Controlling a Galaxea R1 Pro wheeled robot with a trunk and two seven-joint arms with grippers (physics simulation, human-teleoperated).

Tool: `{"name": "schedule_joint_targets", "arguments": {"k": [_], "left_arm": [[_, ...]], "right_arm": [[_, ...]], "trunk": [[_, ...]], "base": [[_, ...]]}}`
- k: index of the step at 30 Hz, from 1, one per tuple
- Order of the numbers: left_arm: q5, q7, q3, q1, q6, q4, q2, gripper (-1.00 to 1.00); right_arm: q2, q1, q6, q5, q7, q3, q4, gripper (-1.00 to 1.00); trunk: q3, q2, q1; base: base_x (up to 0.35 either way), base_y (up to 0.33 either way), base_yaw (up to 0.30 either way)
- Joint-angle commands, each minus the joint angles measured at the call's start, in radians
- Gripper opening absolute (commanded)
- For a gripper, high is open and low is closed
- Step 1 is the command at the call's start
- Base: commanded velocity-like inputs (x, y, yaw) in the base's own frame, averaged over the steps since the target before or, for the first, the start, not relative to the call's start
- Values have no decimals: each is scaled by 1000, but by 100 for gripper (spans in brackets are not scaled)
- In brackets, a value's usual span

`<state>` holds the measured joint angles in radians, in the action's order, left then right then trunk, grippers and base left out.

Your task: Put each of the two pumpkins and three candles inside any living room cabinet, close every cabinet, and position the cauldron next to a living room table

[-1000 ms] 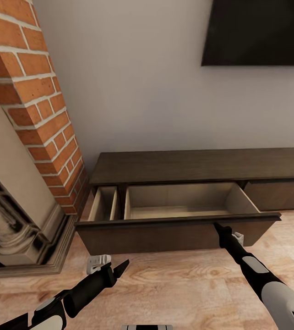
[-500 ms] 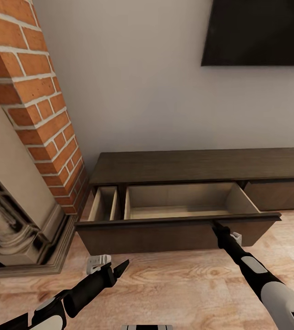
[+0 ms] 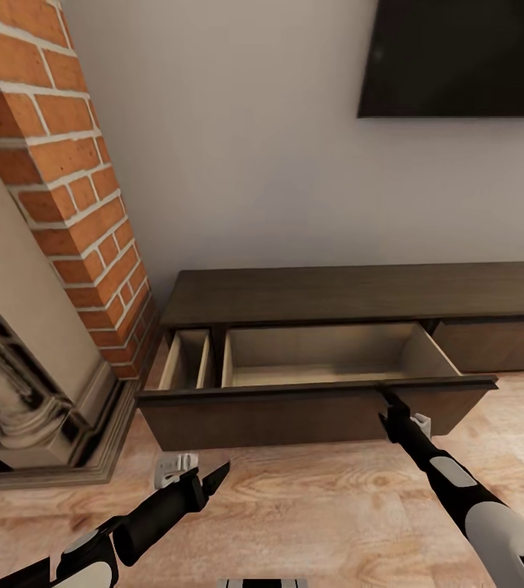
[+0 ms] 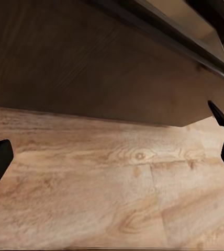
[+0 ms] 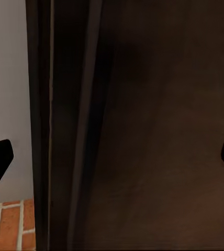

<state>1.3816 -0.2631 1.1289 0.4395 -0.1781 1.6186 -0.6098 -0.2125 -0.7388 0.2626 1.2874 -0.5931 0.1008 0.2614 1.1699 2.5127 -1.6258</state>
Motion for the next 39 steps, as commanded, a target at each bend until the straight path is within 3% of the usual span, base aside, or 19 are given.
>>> {"name": "schedule_joint_targets", "arguments": {"k": [1,14,21,29,32,37,39], "left_arm": [[8,-4,5,2,-9,1,-1,100],[10,-4,5,2,-9,1,-1,100],[11,-4,5,2,-9,1,-1,100],[11,-4,5,2,-9,1,-1,100],[12,-5,5,2,-9,1,-1,100],[13,-10,4,2,-8,-1,-1,100],[13,-12,5,2,-8,-2,1,100]], "right_arm": [[1,-1,10,4,-2,7,-1,100],[1,-1,9,4,-5,7,2,100],[3,-1,9,4,-51,7,5,100],[5,-1,3,4,-60,7,8,100],[5,-1,2,3,-59,6,10,100],[9,-1,-64,-41,-58,5,32,100],[19,-1,-126,-90,-56,4,37,100]], "trunk": [[1,0,1],[1,0,1],[1,0,1],[1,0,1],[-11,0,2],[-30,-1,4],[-38,-2,5]], "base": [[-233,0,0],[-275,0,0],[-305,0,0],[-64,0,0],[-5,0,0],[-1,0,0],[0,0,0]]}}
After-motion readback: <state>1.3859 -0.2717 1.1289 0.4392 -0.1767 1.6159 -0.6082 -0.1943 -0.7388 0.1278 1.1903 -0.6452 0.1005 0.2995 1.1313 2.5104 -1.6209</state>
